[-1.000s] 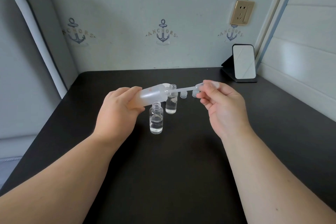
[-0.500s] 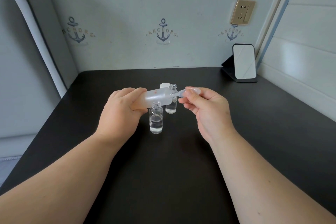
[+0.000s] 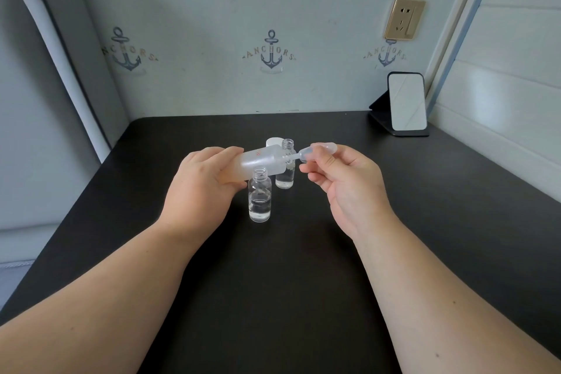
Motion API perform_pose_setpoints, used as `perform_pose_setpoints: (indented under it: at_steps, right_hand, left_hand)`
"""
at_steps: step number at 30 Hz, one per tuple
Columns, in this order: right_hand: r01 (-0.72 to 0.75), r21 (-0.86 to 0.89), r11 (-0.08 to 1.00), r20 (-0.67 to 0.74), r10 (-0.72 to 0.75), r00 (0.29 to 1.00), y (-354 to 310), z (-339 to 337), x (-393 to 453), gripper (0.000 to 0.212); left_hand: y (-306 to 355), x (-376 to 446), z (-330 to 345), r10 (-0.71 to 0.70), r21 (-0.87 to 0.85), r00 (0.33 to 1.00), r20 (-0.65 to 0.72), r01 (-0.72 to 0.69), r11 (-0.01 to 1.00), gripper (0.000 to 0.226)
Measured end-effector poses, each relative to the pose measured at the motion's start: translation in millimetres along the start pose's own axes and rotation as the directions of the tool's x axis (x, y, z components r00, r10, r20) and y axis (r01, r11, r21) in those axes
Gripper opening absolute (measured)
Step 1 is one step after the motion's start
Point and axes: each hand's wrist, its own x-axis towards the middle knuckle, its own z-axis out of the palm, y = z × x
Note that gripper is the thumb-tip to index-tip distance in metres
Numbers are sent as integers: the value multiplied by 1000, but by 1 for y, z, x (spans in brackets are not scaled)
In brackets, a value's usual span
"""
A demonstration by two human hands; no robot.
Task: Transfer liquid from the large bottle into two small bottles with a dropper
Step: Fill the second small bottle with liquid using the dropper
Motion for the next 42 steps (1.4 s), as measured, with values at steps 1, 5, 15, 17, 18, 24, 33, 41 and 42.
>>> perform_pose_setpoints:
  at_steps: [1,5,15,17,18,24,33,41,42]
  right_hand:
    - [0,0,1000,-2,0,1000,0,0,0,6]
    - [6,-15,1000,6,-6,1000,-2,1,-1,14]
    - [-4,100,995,-61,10,998,-11,-12,4,16]
    - [-9,153,988,-90,23,996,-14,-15,5,15]
    - [-11,179,984,-104,30,994,-14,-17,5,15]
    - [11,286,958,-172,41,984,-19,-24,8,19]
    - [30,401,916,-263,84,961,-24,-36,13,15]
    - [52,437,898,-247,64,967,-25,-42,15,32]
    - [52,436,899,-246,64,967,-25,-42,16,31]
  left_hand:
    - [1,-1,0,-1,-3,1000,-3,1,1000,45]
    - [2,-2,-1,-5,-10,1000,-12,5,1000,46]
    - [1,0,-3,-41,-4,999,-16,41,999,47]
    - [1,0,-5,-49,-7,999,-14,49,999,46]
    - [0,0,-5,-52,-3,999,-13,52,999,46]
    - [-2,-1,-7,-86,-25,994,-60,85,996,46]
    - [-3,1,-10,-188,-87,980,-60,183,979,36]
    - [-1,1,-11,-253,-231,967,-22,242,942,15]
    - [0,1,-11,-265,-250,964,-19,252,935,16]
